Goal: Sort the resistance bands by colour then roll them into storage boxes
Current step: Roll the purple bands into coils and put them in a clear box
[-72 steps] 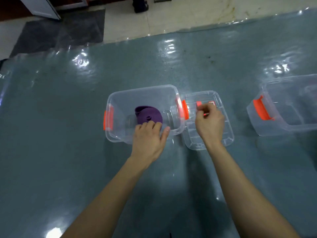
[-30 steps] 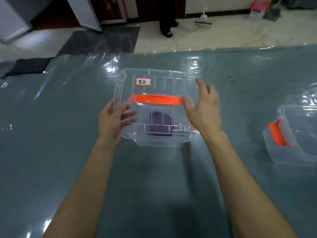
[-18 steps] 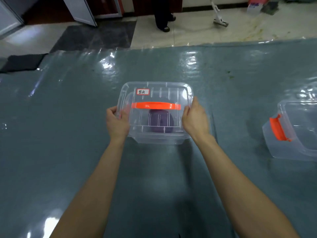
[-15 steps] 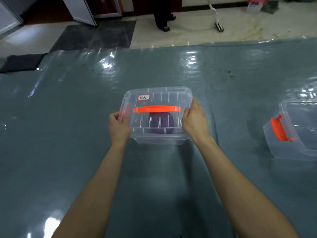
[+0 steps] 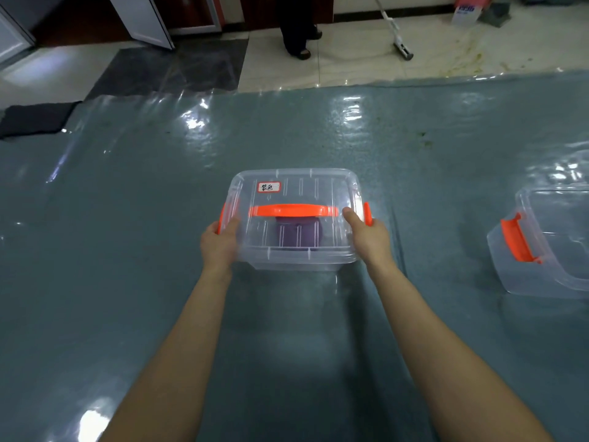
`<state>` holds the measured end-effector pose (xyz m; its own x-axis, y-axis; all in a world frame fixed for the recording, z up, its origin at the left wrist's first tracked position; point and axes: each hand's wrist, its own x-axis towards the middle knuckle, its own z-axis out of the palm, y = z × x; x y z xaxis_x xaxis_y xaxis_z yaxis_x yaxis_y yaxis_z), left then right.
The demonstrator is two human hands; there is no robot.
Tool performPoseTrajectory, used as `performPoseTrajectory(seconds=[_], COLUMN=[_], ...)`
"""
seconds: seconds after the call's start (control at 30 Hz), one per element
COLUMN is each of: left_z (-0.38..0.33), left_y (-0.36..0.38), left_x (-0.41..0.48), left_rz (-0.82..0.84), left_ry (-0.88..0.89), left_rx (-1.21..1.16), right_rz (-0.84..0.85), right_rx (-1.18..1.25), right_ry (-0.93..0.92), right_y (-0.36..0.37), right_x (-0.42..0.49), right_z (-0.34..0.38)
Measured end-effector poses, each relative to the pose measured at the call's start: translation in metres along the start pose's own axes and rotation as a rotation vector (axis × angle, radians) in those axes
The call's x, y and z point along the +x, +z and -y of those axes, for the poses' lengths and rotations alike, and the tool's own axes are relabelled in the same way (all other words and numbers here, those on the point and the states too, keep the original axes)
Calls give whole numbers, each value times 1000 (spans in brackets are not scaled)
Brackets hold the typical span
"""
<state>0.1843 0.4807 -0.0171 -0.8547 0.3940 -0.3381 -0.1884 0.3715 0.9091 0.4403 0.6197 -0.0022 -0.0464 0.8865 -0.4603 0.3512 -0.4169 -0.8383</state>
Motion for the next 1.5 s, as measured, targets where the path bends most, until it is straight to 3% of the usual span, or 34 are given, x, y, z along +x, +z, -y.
performPoseTrajectory(seconds=[0.23, 0.43, 0.63, 0.87, 0.97, 1.1, 1.2, 1.37, 1.5], left_z=[0, 0, -3, 7, 46, 108, 127, 101, 76], left_y=[8, 14, 13, -25, -52, -62, -37, 34, 96], left_x=[-15, -14, -23, -58, -105, -157, -184, -243, -286], left_rz=[-252, -335, -308, 55, 77, 214, 412, 539, 556], left_ry=[392, 560, 525, 540, 637, 848, 987, 1255, 1352], left_rx=[156, 271, 322, 535, 637, 1022, 1258, 1220, 1162], right_rz=[-262, -250, -241, -120, -145, -72, -64, -212, -374], right_rx=[-339, -557, -585, -740, -856, -1066, -1147, -1163, -1134], right_ry=[-445, -522, -526, -705, -812, -722, -674, -639, -587], right_y=[2, 3, 3, -33, -62, -92, -123, -199, -268], right_x=[-20, -22, -21, -47, -87, -132, -156, -171, -152], right_z=[6, 17, 14, -8, -54, -124, -156, -174, -185])
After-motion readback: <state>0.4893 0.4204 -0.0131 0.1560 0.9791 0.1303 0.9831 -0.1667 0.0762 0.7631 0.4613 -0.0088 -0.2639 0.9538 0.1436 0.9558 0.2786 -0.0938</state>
